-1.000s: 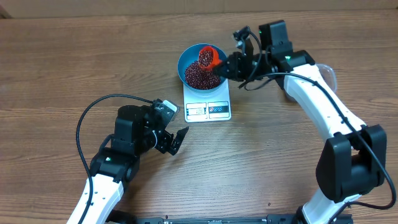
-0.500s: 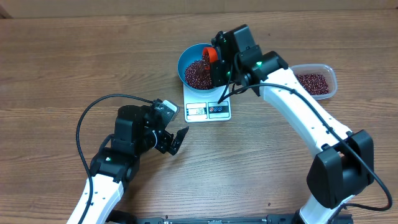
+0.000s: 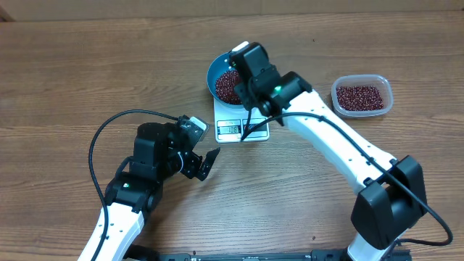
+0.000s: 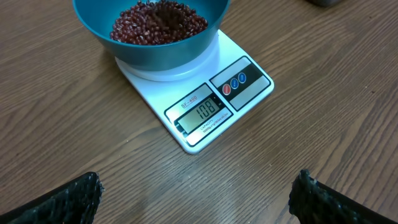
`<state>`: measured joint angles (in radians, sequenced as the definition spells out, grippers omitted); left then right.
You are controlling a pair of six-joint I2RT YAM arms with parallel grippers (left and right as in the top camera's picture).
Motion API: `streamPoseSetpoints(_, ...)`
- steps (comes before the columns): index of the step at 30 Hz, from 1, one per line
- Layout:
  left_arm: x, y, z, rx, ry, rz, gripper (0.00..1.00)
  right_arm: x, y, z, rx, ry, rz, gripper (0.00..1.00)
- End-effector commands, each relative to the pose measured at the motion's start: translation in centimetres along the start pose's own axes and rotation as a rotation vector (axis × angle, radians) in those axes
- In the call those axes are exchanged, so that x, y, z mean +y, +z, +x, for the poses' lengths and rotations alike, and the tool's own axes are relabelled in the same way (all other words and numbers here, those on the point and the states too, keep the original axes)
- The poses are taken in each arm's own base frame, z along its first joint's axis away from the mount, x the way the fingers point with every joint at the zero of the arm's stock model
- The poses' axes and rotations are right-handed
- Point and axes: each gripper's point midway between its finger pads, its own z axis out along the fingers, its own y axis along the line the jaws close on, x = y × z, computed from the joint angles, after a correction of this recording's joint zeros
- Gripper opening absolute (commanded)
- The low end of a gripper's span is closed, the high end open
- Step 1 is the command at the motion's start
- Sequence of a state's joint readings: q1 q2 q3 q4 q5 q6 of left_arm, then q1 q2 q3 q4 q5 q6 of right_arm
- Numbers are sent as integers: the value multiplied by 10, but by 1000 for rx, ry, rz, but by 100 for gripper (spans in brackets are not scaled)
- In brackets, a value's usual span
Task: Scoop item into bowl and weigh 150g on scale
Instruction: 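Tip the scoop with the right gripper to pour beans into the bowl, then return the empty scoop with the right gripper to the bean tub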
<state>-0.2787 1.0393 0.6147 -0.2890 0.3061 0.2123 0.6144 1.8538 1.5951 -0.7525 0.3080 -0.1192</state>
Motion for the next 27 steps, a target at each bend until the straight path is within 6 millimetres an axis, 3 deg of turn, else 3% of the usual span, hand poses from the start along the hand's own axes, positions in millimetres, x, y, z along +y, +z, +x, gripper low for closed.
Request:
streamPoseSetpoints(1,2,1,1,6,-15,-4,100,-22,-23,-18,-56,-42,144,4)
streamPoseSetpoints(8,2,1,1,6,-15,-4,100,-20,-23,-19,-59,-43,138,4)
streamPoseSetpoints(14,2,1,1,6,-15,-4,100,-8,-23,-21,-75,3,-22,4)
streamPoseSetpoints(17,2,1,1,6,-15,-4,100,-14,-39,-28,-120,71,-148,4)
streamPoseSetpoints(23,2,1,1,6,-15,-4,99,-59,-85,-38,-229,227,-307,4)
streamPoseSetpoints(27,2,1,1,6,-15,-4,100,-100,-112,-28,-269,318,-367,4)
